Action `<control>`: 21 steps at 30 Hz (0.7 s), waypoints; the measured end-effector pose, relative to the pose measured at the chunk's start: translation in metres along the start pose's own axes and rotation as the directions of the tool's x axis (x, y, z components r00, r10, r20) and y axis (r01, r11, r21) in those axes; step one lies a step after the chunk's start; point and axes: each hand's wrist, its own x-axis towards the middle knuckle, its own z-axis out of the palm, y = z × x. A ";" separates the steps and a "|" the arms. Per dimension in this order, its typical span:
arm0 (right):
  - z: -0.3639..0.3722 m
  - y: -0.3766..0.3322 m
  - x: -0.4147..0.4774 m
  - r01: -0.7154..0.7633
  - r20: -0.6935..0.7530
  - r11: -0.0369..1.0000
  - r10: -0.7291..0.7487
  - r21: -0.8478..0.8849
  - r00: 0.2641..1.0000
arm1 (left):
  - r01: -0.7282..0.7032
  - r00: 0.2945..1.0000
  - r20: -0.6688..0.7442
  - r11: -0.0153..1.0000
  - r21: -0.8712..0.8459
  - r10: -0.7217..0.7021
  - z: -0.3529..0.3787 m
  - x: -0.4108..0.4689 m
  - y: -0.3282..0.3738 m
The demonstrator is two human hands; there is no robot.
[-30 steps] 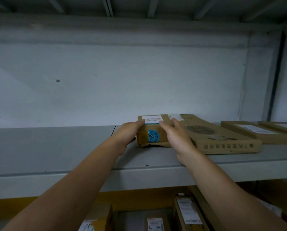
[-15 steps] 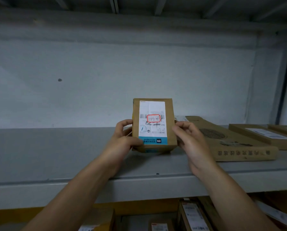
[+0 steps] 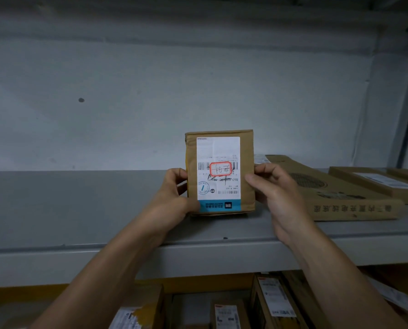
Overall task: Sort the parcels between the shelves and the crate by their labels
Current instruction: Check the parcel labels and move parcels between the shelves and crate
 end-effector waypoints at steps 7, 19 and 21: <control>0.000 0.001 0.001 -0.005 0.005 1.000 0.005 0.012 1.000 | -0.005 1.000 -0.001 1.000 -0.013 0.005 0.001 -0.003 0.001; -0.002 0.002 0.001 -0.003 0.023 1.000 0.003 0.027 1.000 | -0.008 1.000 -0.024 1.000 0.008 0.008 0.001 -0.002 0.000; -0.002 0.002 0.001 0.004 0.027 1.000 -0.005 0.022 1.000 | -0.012 0.999 -0.046 1.000 -0.008 0.011 0.001 -0.001 -0.002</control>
